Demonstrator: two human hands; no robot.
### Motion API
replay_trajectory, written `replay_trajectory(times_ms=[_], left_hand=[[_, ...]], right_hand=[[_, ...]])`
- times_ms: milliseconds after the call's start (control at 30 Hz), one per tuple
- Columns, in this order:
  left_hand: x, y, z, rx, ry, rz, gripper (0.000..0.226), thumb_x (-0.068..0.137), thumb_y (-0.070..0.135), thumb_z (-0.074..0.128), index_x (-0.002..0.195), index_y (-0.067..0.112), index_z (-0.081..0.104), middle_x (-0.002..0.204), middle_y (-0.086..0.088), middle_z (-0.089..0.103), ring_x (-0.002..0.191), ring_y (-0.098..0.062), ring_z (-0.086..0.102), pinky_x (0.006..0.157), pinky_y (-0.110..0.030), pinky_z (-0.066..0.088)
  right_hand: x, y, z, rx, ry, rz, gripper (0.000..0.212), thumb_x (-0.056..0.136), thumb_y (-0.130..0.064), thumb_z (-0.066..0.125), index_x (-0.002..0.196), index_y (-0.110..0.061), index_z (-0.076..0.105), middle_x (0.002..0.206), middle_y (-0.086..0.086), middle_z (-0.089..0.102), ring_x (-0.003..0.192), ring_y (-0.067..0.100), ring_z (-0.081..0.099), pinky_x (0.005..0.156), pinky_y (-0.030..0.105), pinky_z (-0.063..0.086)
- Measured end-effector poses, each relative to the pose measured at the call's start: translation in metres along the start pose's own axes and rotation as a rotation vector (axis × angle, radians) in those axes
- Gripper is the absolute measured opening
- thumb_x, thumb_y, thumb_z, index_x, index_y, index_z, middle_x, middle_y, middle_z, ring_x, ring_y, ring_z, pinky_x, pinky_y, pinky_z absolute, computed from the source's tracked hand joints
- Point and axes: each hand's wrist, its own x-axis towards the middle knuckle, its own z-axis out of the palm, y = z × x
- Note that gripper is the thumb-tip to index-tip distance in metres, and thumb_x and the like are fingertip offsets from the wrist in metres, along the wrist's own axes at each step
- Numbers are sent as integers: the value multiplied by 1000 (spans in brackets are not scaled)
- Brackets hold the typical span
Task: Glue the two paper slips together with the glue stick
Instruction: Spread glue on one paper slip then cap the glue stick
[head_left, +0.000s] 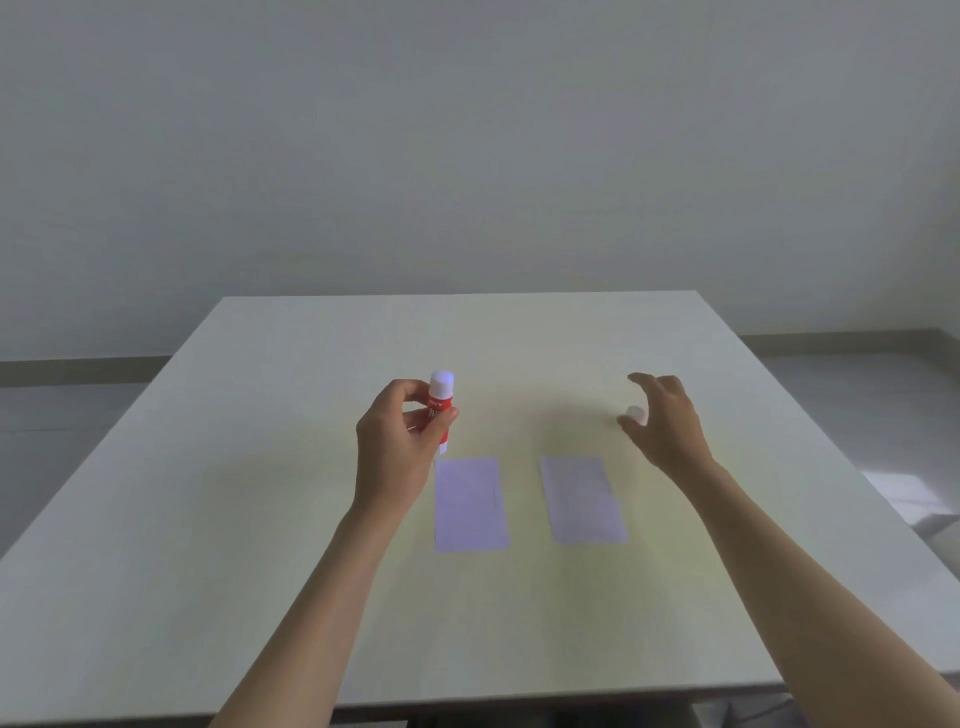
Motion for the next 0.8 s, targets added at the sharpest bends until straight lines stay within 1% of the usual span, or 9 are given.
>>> replay_trajectory(times_ms=[67, 133, 200, 267, 367, 433, 500, 667, 800], left_hand=[[-2, 3, 2, -82, 14, -67, 20, 81, 16, 70, 81, 24, 52, 61, 17, 67, 57, 6, 65, 54, -3, 41], [-3, 6, 6, -168, -3, -148, 20, 81, 21, 71, 84, 24, 51, 67, 30, 67, 68, 13, 64, 58, -8, 42], [-1, 8, 11, -272, -24, -225, 22, 80, 24, 72, 86, 22, 51, 79, 23, 70, 84, 8, 66, 71, -19, 46], [2, 10, 14, -360, -52, -253, 23, 78, 26, 74, 87, 22, 54, 93, 12, 69, 98, -1, 64, 80, -24, 46], [4, 12, 17, -436, -121, -238, 25, 74, 31, 74, 88, 19, 57, 87, 12, 69, 90, -5, 67, 73, -17, 49], [3, 10, 13, -466, -155, -209, 21, 78, 26, 74, 90, 19, 59, 92, 11, 72, 97, -7, 67, 80, -19, 49], [4, 0, 3, -332, -251, -138, 18, 81, 25, 71, 97, 23, 62, 105, 12, 70, 109, -3, 61, 92, -22, 43], [3, -43, -33, 237, -744, -116, 65, 73, 33, 78, 132, 31, 50, 144, 15, 41, 134, 7, 24, 107, -18, 20], [4, -59, -34, 393, -851, -95, 85, 70, 38, 79, 143, 29, 36, 152, 15, 25, 143, -1, 9, 113, -23, 14]], right_hand=[[-6, -21, -4, 96, 76, -50, 46, 83, -13, 65, 126, -9, 52, 122, 18, 53, 96, 31, 59, 84, 33, 44], [-16, -51, -6, 263, 84, -88, 34, 84, -16, 66, 117, -10, 61, 112, 14, 61, 84, 22, 62, 75, 22, 45], [-30, -86, -6, 504, -66, -85, 26, 87, -21, 62, 112, -14, 64, 104, 11, 67, 76, 19, 65, 67, 19, 49], [-44, -113, -6, 758, -316, -85, 29, 91, -27, 56, 117, -16, 61, 101, 10, 68, 79, 20, 69, 71, 30, 55], [-57, -133, -3, 970, -519, -88, 32, 94, -29, 51, 123, -17, 57, 92, 9, 66, 74, 24, 66, 68, 34, 56], [-60, -135, 2, 1079, -489, -52, 28, 94, -22, 53, 118, -10, 61, 81, 9, 59, 65, 22, 56, 61, 29, 51], [-62, -133, 7, 1153, -391, 20, 24, 91, -18, 56, 109, -3, 63, 71, 8, 53, 57, 20, 49, 54, 26, 43], [-55, -116, 4, 949, -114, 89, 10, 82, -16, 67, 85, -7, 67, 55, -2, 54, 46, 13, 47, 47, 22, 40], [-55, -118, 13, 681, -117, 16, 6, 78, -17, 65, 79, -11, 67, 62, 0, 59, 52, 17, 52, 51, 27, 42]])
